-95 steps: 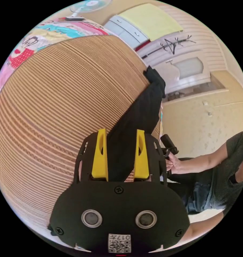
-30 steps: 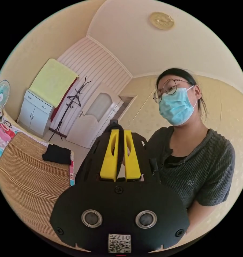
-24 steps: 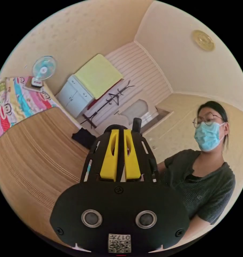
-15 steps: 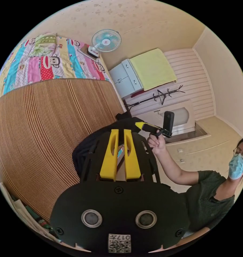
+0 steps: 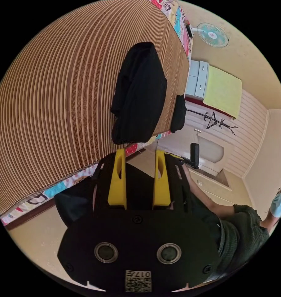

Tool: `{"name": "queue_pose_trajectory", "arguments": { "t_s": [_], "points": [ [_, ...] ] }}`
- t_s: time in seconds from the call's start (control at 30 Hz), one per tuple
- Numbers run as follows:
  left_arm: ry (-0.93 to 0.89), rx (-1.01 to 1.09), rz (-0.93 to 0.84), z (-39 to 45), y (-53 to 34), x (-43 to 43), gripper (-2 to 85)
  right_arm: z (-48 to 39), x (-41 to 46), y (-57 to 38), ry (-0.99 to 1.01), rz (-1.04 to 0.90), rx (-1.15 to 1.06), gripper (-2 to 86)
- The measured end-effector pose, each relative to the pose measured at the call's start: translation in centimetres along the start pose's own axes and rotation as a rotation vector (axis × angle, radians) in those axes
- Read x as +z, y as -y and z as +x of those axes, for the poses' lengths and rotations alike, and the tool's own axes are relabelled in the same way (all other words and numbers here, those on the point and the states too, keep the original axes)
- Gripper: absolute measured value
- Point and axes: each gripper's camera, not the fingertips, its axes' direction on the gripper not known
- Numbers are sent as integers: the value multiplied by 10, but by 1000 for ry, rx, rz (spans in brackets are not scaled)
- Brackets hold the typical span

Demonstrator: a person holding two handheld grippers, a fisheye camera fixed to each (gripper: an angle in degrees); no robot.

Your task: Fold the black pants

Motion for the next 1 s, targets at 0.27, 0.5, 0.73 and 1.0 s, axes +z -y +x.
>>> {"name": "queue_pose_trajectory", "arguments": {
  "t_s": [0.27,0.5,0.73,1.0],
  "points": [
    [119,142,5,-9,135,-56,176,6,-44,124,214,178,-42,175],
    [181,103,-76,-35,126,-34,127,-3,-11,119,142,105,-79,148],
    [11,88,-201,-16,56,-13,79,58,-76,64,479,-12,-83,78],
    [-164,271,-260,134,68,108,78,109,-335,32,224,194,-257,72]
  ]
}}
